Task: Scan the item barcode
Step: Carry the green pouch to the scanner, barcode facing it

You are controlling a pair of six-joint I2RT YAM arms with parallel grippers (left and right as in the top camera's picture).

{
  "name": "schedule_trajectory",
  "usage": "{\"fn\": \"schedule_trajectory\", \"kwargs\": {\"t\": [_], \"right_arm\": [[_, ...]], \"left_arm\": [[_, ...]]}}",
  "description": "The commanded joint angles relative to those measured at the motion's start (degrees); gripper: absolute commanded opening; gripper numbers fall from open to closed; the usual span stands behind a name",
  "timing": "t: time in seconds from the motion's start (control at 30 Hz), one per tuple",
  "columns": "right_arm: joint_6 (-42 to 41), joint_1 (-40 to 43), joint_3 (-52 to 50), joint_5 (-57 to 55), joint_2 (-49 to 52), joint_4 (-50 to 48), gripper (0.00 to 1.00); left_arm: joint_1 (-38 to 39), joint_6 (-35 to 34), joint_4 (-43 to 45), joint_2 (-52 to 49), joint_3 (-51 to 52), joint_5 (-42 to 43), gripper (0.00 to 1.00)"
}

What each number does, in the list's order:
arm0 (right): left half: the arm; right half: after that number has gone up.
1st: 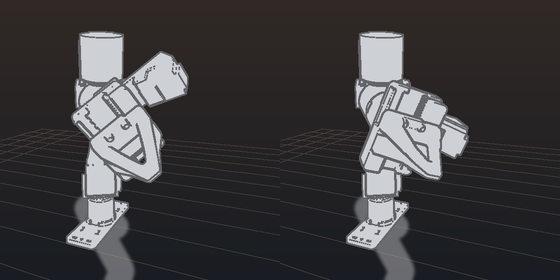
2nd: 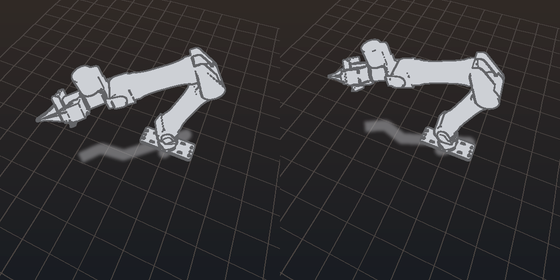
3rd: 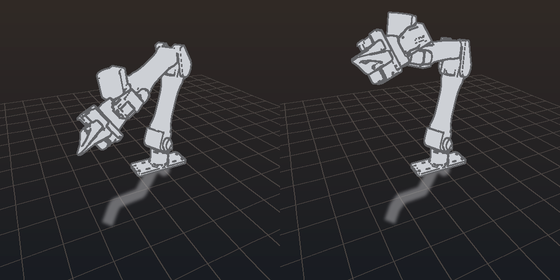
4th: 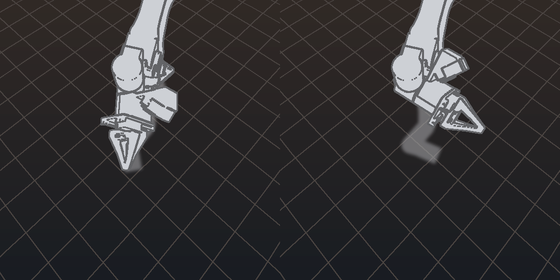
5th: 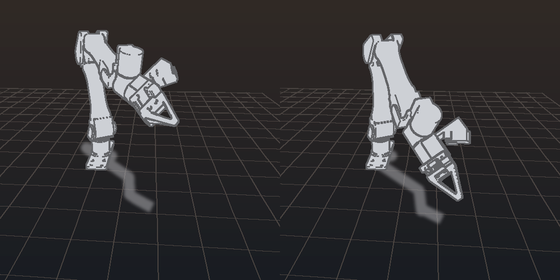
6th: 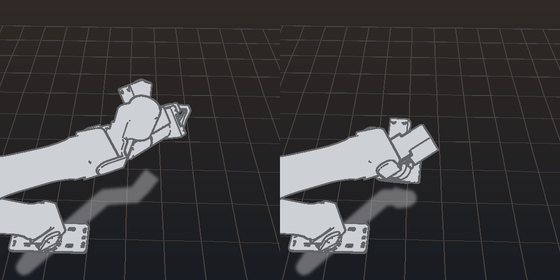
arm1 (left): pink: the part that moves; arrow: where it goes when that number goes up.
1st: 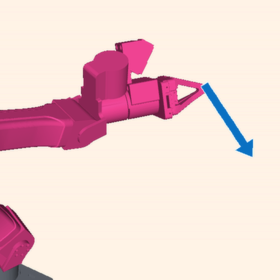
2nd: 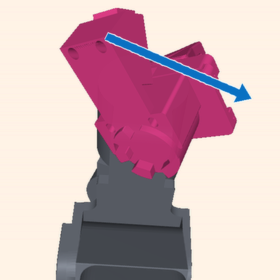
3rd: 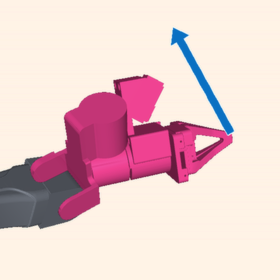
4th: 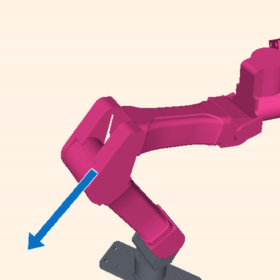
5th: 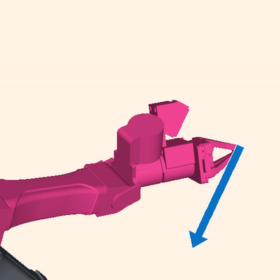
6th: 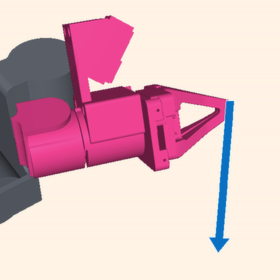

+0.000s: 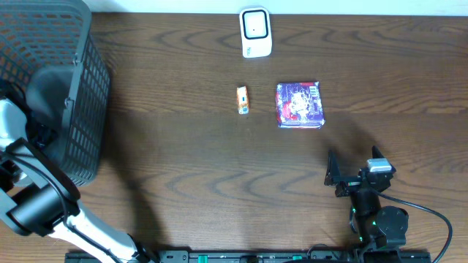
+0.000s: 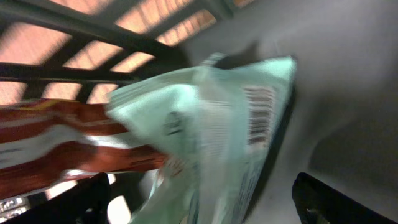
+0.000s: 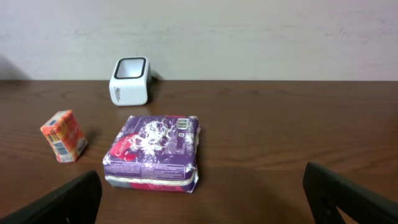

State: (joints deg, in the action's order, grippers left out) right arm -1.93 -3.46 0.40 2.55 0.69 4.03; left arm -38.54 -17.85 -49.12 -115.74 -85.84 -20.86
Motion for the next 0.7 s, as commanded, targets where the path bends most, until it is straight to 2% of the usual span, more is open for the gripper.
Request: {"fn": "schedule_trajectory", "kwargs": {"t": [0.0, 0.03, 0.1, 0.17, 0.27, 0.3, 0.43, 0.67], "right_arm": [[-0.15, 0.42, -0.04, -0.26, -0.37, 0.24, 0.99], [-0.15, 0.42, -0.04, -0.26, -0.37, 0.24, 0.99], [-0.15, 0.44, -0.04, -0.26, -0.37, 0.24, 0.99], [-0.15, 0.42, -0.04, -0.26, -0.37, 0.24, 0.99], [-0.15, 0.42, -0.04, -0.26, -0.37, 0.24, 0.99], [-0.15, 0.42, -0.04, -0.26, -0.37, 0.24, 0.99], [-0.15, 0.44, -0.04, -0.26, -0.37, 0.24, 0.99], [-0.15, 0.42, -0.04, -0.26, -0.37, 0.24, 0.99]], "left_arm": [[0.04, 0.26, 0.13, -1.64, 0.35, 0.55, 0.88], [0.04, 0.26, 0.13, -1.92, 0.35, 0.55, 0.86], [0.04, 0.26, 0.09, -2.25, 0.35, 0.55, 0.74], [0.04, 0.26, -0.02, -2.23, 0.35, 0.52, 0.44], [0.04, 0.24, -0.48, -1.86, 0.33, 0.52, 0.1], [0.04, 0.22, -0.74, -1.57, 0.33, 0.52, 0.08], [0.39, -0.81, -2.93, 1.18, -0.83, 1.31, 0.08], [1.57, -1.36, -1.7, 12.72, -1.53, 13.22, 0.07]]}}
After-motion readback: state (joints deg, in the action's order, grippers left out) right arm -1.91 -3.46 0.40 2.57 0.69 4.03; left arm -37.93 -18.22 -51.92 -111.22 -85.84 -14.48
